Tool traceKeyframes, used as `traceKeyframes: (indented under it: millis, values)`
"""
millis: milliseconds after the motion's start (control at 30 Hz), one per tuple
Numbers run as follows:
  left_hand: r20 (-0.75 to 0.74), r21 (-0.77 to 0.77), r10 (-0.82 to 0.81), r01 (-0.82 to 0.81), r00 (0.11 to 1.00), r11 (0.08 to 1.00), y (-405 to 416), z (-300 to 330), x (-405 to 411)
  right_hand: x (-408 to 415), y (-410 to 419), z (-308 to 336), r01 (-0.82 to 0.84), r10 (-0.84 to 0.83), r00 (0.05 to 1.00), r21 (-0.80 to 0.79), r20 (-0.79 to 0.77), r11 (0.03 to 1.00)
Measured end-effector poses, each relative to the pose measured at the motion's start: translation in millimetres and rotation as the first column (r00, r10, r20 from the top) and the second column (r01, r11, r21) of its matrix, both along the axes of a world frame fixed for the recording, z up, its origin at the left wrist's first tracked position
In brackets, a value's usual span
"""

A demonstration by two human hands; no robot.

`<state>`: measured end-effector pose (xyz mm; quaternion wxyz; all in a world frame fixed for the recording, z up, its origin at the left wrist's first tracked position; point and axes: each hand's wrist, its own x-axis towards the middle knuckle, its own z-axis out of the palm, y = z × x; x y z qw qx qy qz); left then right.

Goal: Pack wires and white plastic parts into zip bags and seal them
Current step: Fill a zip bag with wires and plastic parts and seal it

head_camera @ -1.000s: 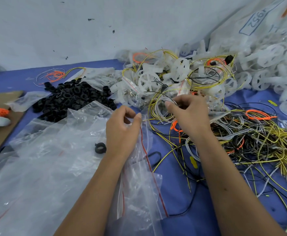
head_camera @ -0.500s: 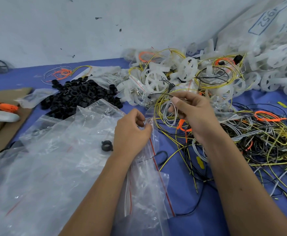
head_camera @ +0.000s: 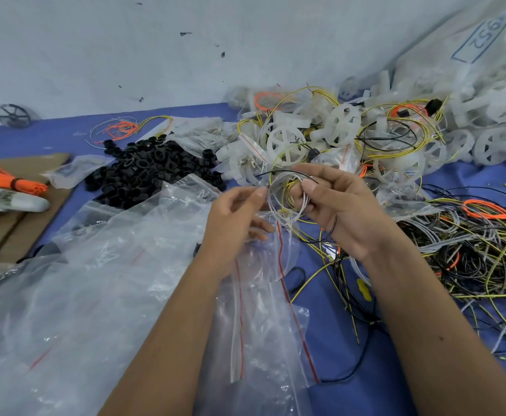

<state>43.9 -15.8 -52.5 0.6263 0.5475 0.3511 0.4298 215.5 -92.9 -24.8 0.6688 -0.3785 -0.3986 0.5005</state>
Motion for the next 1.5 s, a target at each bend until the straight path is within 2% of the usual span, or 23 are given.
traceKeyframes:
  millis: [67,200,267,333,433,567,667,767,833,900,933,967,1033,1067,1133,1167,1200,1267,1333,1400,1500]
  values:
    - [0.020,-0.007,-0.039,0.040,0.999,0.999,0.7,1.7,-1.7,1.2,0.1,0.2,-0.018,0.016,0.999,-0.026,-0.049,1.000]
    - [0.023,0.040,0.007,-0.008,1.000,0.999,2.0,-1.5,-2.6,3.5,1.2,-3.2,0.034,-0.037,0.999,-0.094,-0.028,0.995]
    - [-0.017,0.136,0.049,-0.046,0.999,0.990,4.5,-2.9,-3.7,4.5,1.1,-4.0,0.017,-0.021,0.999,-0.108,-0.033,0.994]
    - [-0.080,0.240,0.034,-0.014,0.996,0.971,5.9,-3.8,-4.2,4.4,0.8,-4.3,-0.022,0.016,0.998,-0.117,-0.053,0.993]
    - [-0.124,0.301,-0.007,0.044,0.992,0.953,4.8,-5.7,-2.4,4.8,0.1,-4.3,-0.077,0.068,0.995,-0.139,-0.071,0.987]
    - [-0.167,0.334,0.027,0.031,0.986,0.942,7.3,-11.0,-1.5,4.5,-1.2,-3.5,-0.101,0.092,0.994,-0.169,-0.064,0.980]
    - [-0.182,0.331,0.011,0.051,0.983,0.942,8.9,-12.6,-2.0,1.9,0.3,-3.8,0.015,-0.016,1.000,-0.164,-0.006,0.986]
    - [-0.149,0.272,0.017,0.025,0.989,0.962,10.5,-13.1,-2.1,-2.1,4.6,-5.7,0.233,-0.218,0.969,-0.145,0.112,0.961]
    - [-0.131,0.228,0.043,-0.012,0.991,0.973,11.3,-13.3,-2.0,-3.1,7.6,-7.4,0.400,-0.372,0.905,-0.118,0.207,0.909]
    - [-0.088,0.160,0.093,-0.078,0.992,0.984,11.5,-11.6,-2.0,-2.4,8.2,-10.3,0.575,-0.505,0.765,-0.069,0.400,0.815]
    - [-0.043,0.104,0.118,-0.113,0.992,0.988,11.7,-10.0,-2.8,0.1,8.0,-12.4,0.657,-0.540,0.625,-0.006,0.564,0.754]
    - [0.024,0.031,0.141,-0.142,0.990,0.989,12.4,-7.5,-3.9,1.9,7.0,-14.5,0.708,-0.528,0.443,0.079,0.725,0.702]
    - [0.196,-0.132,0.174,-0.149,0.965,0.980,14.2,-1.6,-6.9,0.8,4.2,-15.8,0.718,-0.442,0.092,0.248,0.892,0.650]
    - [0.266,-0.190,0.179,-0.130,0.947,0.973,15.4,1.0,-8.3,-1.8,3.9,-15.1,0.693,-0.436,-0.018,0.326,0.900,0.643]
    - [0.325,-0.236,0.170,-0.094,0.930,0.967,15.3,3.7,-8.5,-7.8,5.2,-12.3,0.613,-0.500,-0.128,0.465,0.856,0.639]
    - [0.332,-0.238,0.161,-0.082,0.930,0.968,14.0,4.4,-7.6,-11.0,6.9,-11.3,0.553,-0.518,-0.143,0.502,0.844,0.665]
    - [0.335,-0.235,0.154,-0.076,0.930,0.969,12.3,4.8,-6.7,-15.5,8.1,-10.4,0.475,-0.497,-0.124,0.491,0.859,0.730]
    - [0.334,-0.220,0.145,-0.073,0.931,0.973,9.2,5.7,-5.9,-24.4,10.6,-11.3,0.274,-0.373,0.018,0.354,0.928,0.894]
    - [0.330,-0.202,0.150,-0.085,0.932,0.976,8.4,6.6,-6.7,-29.6,11.6,-14.6,0.129,-0.256,0.099,0.243,0.962,0.961]
    - [0.326,-0.191,0.179,-0.121,0.928,0.974,9.5,7.5,-8.1,-28.2,12.1,-16.4,0.145,-0.212,0.120,0.194,0.970,0.970]
    - [0.358,-0.191,0.251,-0.193,0.899,0.962,10.8,8.9,-9.7,-21.6,10.1,-16.9,0.322,-0.215,0.054,0.187,0.975,0.928]
